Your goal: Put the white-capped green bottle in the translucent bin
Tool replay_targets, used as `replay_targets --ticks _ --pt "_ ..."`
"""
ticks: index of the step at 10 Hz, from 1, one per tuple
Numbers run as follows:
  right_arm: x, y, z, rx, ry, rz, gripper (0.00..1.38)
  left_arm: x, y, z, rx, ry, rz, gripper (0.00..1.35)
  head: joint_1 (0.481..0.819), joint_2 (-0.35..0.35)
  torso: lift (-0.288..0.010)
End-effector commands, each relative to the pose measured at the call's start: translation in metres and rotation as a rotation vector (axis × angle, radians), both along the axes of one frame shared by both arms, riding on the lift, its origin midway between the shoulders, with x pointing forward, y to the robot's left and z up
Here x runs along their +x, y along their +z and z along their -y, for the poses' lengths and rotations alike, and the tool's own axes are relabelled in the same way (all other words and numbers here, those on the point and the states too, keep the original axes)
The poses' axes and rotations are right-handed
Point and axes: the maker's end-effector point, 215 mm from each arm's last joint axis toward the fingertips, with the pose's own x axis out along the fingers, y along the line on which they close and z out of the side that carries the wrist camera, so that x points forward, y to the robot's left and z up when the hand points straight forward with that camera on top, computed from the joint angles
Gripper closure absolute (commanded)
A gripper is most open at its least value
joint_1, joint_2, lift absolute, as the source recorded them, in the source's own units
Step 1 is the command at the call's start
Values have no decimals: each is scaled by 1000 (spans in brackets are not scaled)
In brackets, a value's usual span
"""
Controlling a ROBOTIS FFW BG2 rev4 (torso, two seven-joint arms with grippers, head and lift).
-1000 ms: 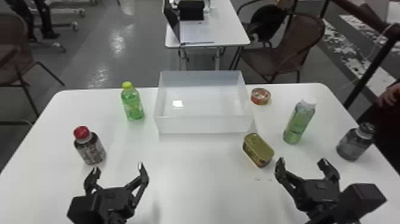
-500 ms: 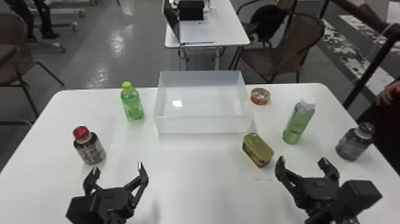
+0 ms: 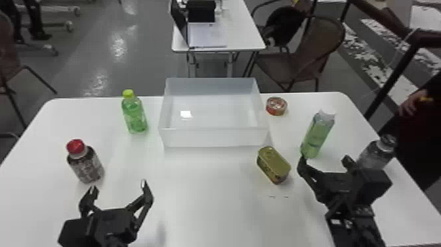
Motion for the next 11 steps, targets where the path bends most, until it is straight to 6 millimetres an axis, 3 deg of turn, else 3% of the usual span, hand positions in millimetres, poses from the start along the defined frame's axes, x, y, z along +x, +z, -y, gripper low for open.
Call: replay_targets --ticks 1,4,7,11 --pt "17 2 5 5 -13 8 96 -1 -1 0 -6 5 -3 150 695 -51 -115" --pt "50 13 10 18 -14 45 94 -2 -3 -1 -10 8 -3 150 695 -59 -115" --pt "65 22 27 -34 -16 56 96 -3 -4 -2 -9 7 -6 150 695 -63 -115" --pt "83 9 40 -56 -22 34 96 -4 -5 -4 -12 11 -8 150 695 -85 -115"
